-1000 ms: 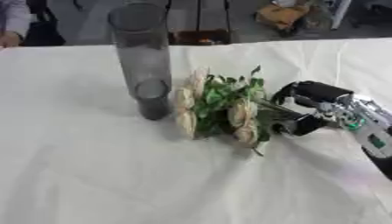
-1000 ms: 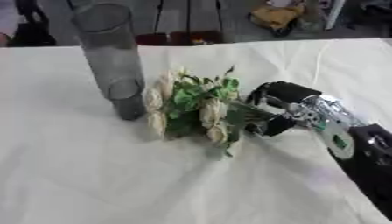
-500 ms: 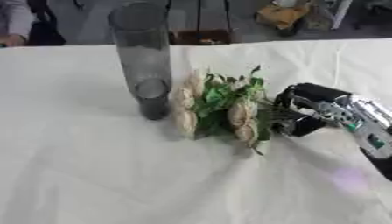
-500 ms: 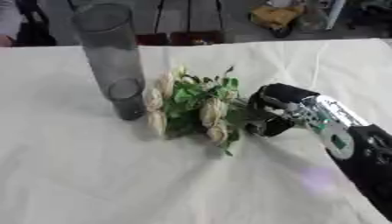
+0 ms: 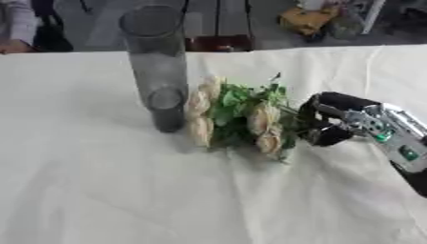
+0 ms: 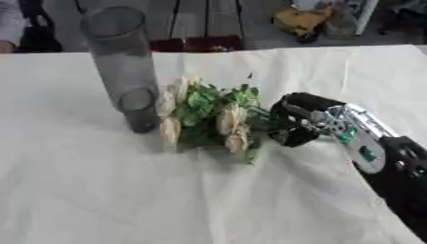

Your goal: Arrange flowers into the vase.

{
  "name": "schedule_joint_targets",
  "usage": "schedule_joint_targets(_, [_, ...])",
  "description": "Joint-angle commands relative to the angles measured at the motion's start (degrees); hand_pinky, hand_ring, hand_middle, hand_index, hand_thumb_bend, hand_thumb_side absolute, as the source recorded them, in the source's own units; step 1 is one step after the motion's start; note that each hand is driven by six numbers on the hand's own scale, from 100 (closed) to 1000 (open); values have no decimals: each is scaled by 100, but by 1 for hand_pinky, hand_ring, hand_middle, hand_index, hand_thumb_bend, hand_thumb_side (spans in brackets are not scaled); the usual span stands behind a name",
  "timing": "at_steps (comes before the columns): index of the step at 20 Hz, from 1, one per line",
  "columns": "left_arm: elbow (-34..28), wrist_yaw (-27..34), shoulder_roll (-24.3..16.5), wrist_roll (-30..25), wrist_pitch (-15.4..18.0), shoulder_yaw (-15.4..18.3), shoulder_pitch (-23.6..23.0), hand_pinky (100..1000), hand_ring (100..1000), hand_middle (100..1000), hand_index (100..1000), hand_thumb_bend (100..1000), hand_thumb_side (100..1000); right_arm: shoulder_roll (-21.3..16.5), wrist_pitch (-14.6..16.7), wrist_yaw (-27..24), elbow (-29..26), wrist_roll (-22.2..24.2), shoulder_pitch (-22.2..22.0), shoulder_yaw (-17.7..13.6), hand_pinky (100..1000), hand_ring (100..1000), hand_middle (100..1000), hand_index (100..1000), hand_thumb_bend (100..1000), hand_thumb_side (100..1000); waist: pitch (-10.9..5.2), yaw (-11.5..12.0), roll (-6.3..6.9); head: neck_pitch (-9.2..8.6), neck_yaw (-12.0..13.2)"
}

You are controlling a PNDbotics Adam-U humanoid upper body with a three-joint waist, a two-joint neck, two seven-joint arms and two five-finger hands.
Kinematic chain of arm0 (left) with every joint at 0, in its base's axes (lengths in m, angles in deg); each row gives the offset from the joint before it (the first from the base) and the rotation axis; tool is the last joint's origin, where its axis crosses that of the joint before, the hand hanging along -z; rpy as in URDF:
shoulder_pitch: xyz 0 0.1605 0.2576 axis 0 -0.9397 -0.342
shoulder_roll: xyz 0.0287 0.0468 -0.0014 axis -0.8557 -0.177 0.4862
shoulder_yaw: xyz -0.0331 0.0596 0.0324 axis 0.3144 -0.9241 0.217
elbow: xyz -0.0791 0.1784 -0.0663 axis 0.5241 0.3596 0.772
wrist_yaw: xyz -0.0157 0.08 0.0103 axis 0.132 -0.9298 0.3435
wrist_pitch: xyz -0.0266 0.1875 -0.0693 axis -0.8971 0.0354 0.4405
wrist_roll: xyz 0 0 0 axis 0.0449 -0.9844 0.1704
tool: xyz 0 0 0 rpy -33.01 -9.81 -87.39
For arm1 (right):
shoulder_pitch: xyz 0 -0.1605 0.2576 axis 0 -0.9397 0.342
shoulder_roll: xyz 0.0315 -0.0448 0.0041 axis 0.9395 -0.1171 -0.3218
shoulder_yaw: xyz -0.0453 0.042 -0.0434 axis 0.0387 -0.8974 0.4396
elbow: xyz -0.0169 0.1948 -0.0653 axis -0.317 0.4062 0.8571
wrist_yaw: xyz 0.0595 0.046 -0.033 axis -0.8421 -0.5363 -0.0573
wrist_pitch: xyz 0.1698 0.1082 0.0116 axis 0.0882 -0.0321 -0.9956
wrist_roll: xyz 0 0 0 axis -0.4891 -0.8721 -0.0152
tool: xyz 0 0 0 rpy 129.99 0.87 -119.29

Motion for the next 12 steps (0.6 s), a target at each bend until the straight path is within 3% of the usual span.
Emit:
schedule_joint_targets(1, [-82, 19, -45, -2, -5, -8, 49, 724, 890, 950, 959, 100, 1000, -21, -31, -145, 98, 20, 31, 1, 471, 622, 371, 583, 100, 260, -85, 10, 0, -56, -6])
schedule_joint_targets(5, [-82, 19, -46, 0, -12, -7, 48, 723, 889, 950, 959, 100, 1000, 30, -34, -200, 241, -15, 42, 11, 454, 608, 348, 535, 100, 297, -78, 15, 10, -65, -9])
schedule_joint_targets(9, [-82, 22, -45, 3, -20, -6, 45, 722, 889, 951, 960, 100, 1000, 68, -11, -231, 357, -27, 53, 9, 381, 534, 293, 487, 100, 349, -73, 18, 17, -71, -9])
schedule_joint_targets(12, [-82, 21, -43, 5, -32, -5, 38, 721, 889, 951, 960, 100, 1000, 83, 28, -203, 412, -13, 63, 13, 316, 461, 224, 413, 154, 378, -70, 17, 17, -70, -8])
